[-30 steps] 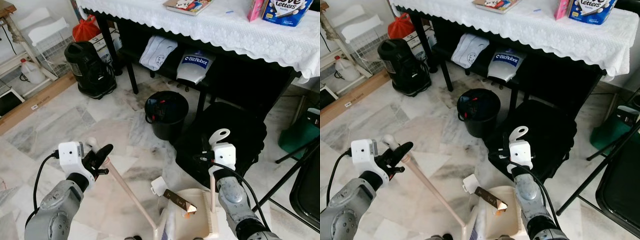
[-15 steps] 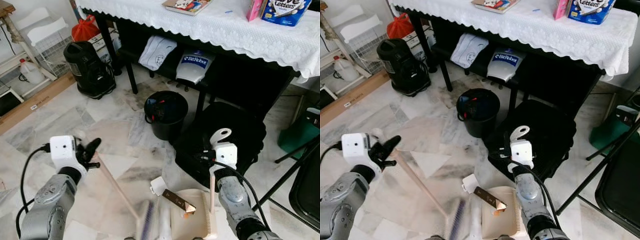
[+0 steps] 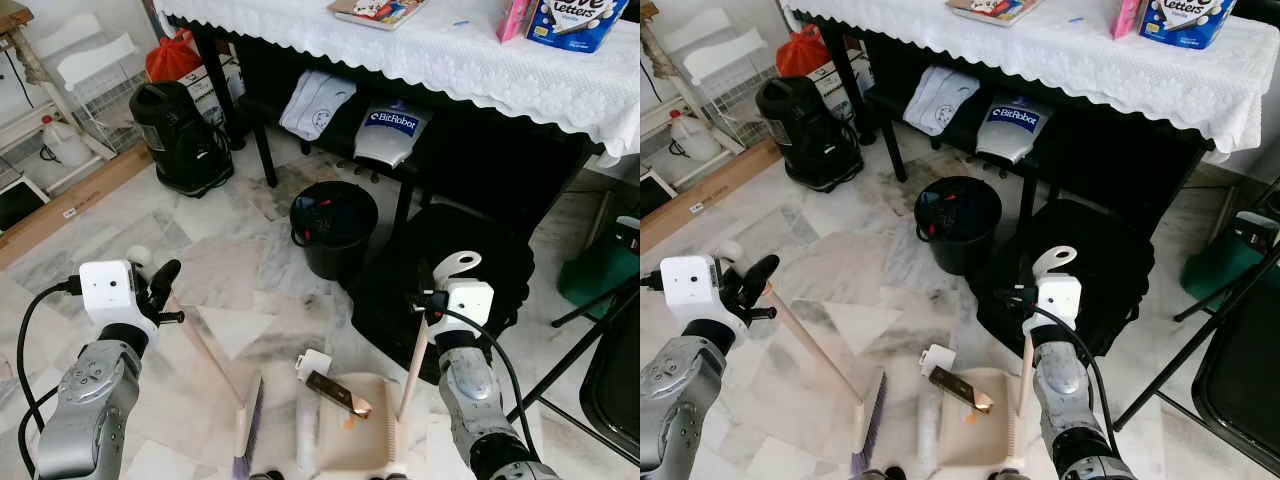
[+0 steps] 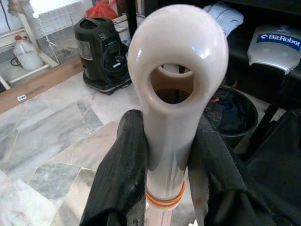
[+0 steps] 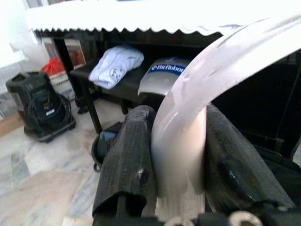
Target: Sweep floor
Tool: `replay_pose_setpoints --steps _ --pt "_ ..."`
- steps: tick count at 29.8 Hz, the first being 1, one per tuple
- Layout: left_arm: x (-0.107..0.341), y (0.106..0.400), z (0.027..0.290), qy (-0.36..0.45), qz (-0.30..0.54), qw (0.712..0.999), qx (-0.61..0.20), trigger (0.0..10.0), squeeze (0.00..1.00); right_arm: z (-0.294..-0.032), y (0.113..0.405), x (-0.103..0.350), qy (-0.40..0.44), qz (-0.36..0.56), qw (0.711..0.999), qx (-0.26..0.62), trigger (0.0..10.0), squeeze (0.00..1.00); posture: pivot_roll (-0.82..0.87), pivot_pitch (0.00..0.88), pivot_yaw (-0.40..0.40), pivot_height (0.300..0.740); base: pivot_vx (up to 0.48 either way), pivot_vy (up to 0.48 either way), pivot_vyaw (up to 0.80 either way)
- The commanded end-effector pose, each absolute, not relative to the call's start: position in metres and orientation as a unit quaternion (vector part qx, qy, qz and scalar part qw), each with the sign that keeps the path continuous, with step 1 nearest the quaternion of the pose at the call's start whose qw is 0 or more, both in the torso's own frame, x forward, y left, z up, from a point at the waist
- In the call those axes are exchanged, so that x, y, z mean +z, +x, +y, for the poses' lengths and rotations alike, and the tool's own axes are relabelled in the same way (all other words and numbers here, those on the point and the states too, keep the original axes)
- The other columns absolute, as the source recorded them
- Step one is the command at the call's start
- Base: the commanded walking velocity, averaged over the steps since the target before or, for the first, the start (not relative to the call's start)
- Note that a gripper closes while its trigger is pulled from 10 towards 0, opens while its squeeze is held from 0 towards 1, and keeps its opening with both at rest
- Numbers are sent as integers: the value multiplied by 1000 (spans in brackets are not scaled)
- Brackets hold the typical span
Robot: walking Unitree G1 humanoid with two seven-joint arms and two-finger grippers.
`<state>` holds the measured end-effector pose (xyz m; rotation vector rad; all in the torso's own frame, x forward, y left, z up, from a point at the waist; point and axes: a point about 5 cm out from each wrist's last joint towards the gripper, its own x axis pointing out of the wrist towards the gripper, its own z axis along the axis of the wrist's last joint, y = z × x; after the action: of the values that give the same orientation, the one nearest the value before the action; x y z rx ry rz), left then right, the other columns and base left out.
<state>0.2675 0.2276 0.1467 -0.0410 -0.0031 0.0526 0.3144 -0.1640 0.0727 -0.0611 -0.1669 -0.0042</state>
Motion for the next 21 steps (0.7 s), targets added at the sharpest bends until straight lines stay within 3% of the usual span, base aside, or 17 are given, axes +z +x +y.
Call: replay_pose_setpoints --steps 1,21 --pt "149 267 233 -17 -14 999 37 10000 0 -161 319 85 -18 -110 994 -4 10000 0 24 150 106 740 0 0 0" --pt "152 272 232 -27 -41 998 44 10000 0 -169 305 90 -7 -137 990 -4 10000 0 6 116 112 740 0 0 0"
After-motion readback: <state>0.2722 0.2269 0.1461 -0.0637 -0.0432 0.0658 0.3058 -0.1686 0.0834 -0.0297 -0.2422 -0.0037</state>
